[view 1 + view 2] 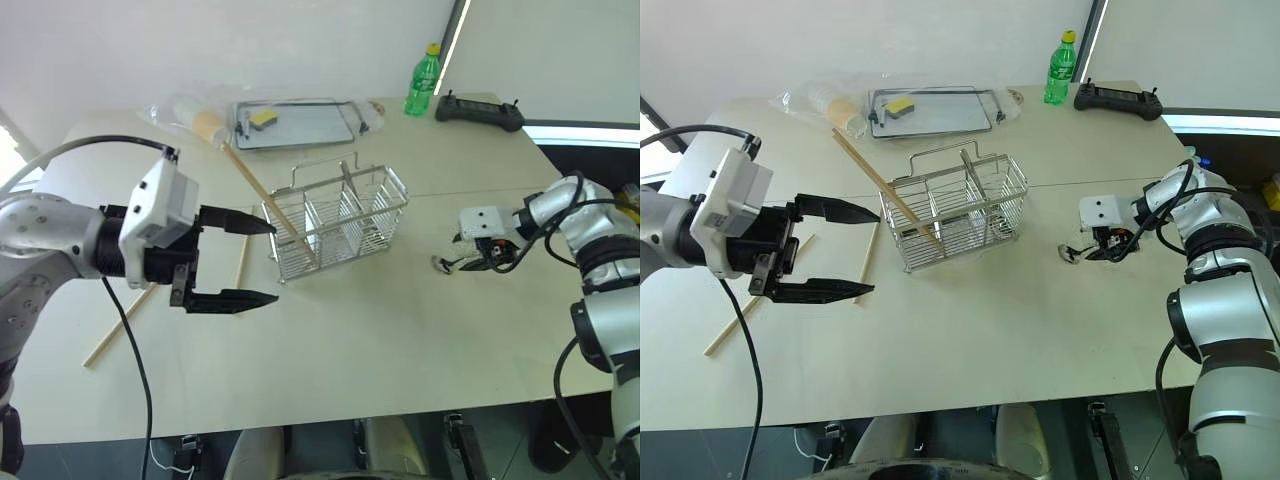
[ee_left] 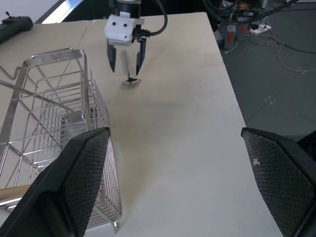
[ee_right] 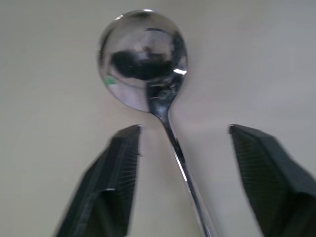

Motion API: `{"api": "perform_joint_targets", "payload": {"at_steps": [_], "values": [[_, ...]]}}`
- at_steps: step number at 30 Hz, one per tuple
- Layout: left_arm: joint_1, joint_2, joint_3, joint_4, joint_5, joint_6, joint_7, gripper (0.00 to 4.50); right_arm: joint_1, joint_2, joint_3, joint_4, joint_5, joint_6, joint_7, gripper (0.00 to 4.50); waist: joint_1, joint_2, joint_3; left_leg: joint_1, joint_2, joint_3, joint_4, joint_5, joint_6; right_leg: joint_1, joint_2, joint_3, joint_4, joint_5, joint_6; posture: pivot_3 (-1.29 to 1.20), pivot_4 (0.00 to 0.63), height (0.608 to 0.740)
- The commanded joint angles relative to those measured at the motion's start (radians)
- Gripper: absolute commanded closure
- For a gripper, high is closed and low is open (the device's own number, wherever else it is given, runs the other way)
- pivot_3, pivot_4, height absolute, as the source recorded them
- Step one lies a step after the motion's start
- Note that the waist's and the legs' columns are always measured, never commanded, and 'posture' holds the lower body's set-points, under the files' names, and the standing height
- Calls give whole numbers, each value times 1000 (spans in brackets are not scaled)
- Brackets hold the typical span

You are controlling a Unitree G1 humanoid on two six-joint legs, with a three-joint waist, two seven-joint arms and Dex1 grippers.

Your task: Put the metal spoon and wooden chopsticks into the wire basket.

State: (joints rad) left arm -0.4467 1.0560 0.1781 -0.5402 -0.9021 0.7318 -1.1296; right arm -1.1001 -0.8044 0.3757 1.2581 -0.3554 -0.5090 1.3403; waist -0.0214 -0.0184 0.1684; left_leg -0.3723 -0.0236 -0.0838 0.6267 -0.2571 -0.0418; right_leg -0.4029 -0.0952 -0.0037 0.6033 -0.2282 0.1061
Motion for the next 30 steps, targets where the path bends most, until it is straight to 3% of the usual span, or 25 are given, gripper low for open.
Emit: {"api": "perform_joint_targets", "payload": {"at_steps": [1,12,15,19,30], "values": [[-20,2,19,-9,0,-15,4,0,-13,-7,-6,1,-19,-5,-25,1576,0,0,0,0,0,0,0,0,0,0,0,0,0,0,0,0,150,709],[-20,15,45,-15,-16,-6,16,0,4,5,-2,28,-63,10,-76,1576,0,0,0,0,0,0,0,0,0,0,0,0,0,0,0,0,150,709],[-24,16,44,-9,-11,-9,16,0,7,6,-4,31,-61,12,-64,2491,0,0,0,0,0,0,1,0,0,1,0,0,0,0,0,0,150,709],[-28,14,42,-6,-8,-13,16,0,9,8,-8,32,-56,13,-56,4442,-1,-1,0,0,0,0,1,0,0,1,0,0,0,0,0,0,150,709],[-46,1,24,21,20,-35,6,0,12,-10,-16,15,-51,-17,-69,4442,0,-1,0,1,0,0,2,0,0,1,0,0,1,0,0,0,150,709]]}}
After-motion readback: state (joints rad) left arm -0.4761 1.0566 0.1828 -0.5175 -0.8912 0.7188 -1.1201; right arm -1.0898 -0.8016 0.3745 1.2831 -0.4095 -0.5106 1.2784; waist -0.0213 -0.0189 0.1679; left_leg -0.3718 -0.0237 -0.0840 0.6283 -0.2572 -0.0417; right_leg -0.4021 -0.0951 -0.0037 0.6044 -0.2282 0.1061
